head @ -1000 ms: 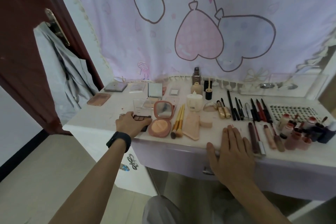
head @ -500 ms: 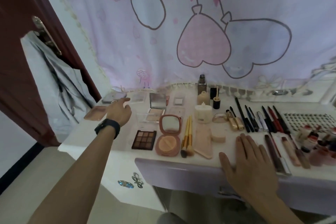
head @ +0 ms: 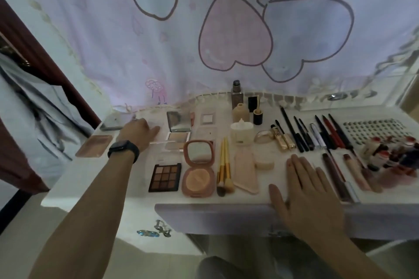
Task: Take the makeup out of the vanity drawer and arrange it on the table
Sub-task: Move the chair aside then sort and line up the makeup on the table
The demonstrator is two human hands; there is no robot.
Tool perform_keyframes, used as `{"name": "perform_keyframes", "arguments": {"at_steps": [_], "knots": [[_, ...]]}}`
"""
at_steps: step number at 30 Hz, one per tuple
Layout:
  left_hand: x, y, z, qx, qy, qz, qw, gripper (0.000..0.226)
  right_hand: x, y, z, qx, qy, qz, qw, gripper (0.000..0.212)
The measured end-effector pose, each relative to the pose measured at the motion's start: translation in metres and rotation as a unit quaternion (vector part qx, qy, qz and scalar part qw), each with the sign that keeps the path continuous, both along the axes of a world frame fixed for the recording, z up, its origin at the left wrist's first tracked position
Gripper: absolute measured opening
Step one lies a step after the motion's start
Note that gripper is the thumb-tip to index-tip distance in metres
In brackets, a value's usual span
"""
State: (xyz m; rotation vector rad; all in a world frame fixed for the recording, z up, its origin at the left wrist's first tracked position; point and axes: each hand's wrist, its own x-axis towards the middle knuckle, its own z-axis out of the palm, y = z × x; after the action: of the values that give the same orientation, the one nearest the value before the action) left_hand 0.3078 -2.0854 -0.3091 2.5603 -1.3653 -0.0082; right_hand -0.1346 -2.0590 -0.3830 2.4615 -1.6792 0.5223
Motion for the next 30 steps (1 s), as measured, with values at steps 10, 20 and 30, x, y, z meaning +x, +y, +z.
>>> {"name": "perform_keyframes", "arguments": {"at_steps": [10,20,30], "knots": [[-0.014,0.043,0.006,0.026,0.082,0.07,0.994,0.053,-0.001,0.003,0.002,0.002,-0.014,0.0,1.0,0.083],[-0.061,0.102,0.038,-0.354,0.358,0.136,0.853,0.049,-0.004,0.007,0.005,0.009,-0.034,0.022,0.999,0.085],[-0.208,0.137,0.062,-0.418,0.418,-0.068,0.804,0.059,-0.009,0.022,0.032,0.081,-0.288,0.124,0.946,0.064]]}}
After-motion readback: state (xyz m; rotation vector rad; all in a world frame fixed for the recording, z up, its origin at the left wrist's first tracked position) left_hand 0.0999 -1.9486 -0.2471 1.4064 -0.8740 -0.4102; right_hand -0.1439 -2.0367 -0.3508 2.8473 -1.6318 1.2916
